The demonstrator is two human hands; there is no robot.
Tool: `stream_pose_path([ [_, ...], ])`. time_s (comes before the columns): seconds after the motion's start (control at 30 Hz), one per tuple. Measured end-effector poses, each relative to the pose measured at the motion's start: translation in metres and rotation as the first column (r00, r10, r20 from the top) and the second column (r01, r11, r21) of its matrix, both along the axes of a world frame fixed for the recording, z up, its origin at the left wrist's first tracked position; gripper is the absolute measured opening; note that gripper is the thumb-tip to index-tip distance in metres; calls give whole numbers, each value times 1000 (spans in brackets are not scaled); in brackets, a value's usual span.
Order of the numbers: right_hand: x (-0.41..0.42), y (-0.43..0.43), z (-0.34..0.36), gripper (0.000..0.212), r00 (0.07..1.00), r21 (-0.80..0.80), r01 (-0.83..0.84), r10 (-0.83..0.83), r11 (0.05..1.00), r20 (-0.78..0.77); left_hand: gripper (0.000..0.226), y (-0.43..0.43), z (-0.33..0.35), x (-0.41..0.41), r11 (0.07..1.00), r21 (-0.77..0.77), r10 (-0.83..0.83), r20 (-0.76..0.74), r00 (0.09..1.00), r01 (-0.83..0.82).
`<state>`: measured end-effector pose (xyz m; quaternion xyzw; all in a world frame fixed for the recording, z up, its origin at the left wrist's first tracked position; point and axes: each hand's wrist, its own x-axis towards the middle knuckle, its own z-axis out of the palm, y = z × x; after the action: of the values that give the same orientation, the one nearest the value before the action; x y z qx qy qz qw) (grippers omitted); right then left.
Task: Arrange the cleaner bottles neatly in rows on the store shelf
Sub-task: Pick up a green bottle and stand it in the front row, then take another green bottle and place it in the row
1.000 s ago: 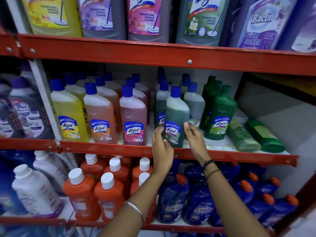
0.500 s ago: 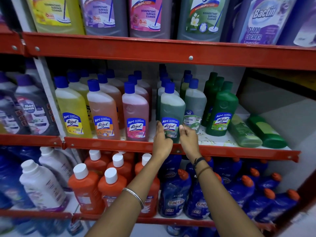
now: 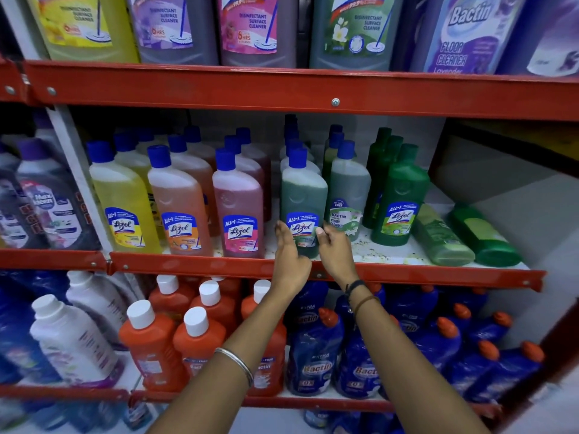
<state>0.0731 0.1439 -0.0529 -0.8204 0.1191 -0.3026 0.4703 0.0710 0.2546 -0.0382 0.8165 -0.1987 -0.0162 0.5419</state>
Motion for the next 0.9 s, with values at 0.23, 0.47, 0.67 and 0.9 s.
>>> stream_pose_path([
  [0.23,-37,-19,26,31,996,13,-32,31,999,86,65,-26,5,-25,953,-253,246,330,911,-165],
  [0.47,-105,-147,45,26,919,-21,330,-316,944,235,28,-139,22,-60,965,-186,-73,492,868,187],
  [0.67,-111,-244,40,19,878,-268,350,-414,898,-239,32,-242,12,-59,960,153,-238,-5,971,236],
  [0.9,-78,-262,46,35,751,-340,130,-317,931,-579,40,-281,4,-41,978,25,-188,-303,934,205],
])
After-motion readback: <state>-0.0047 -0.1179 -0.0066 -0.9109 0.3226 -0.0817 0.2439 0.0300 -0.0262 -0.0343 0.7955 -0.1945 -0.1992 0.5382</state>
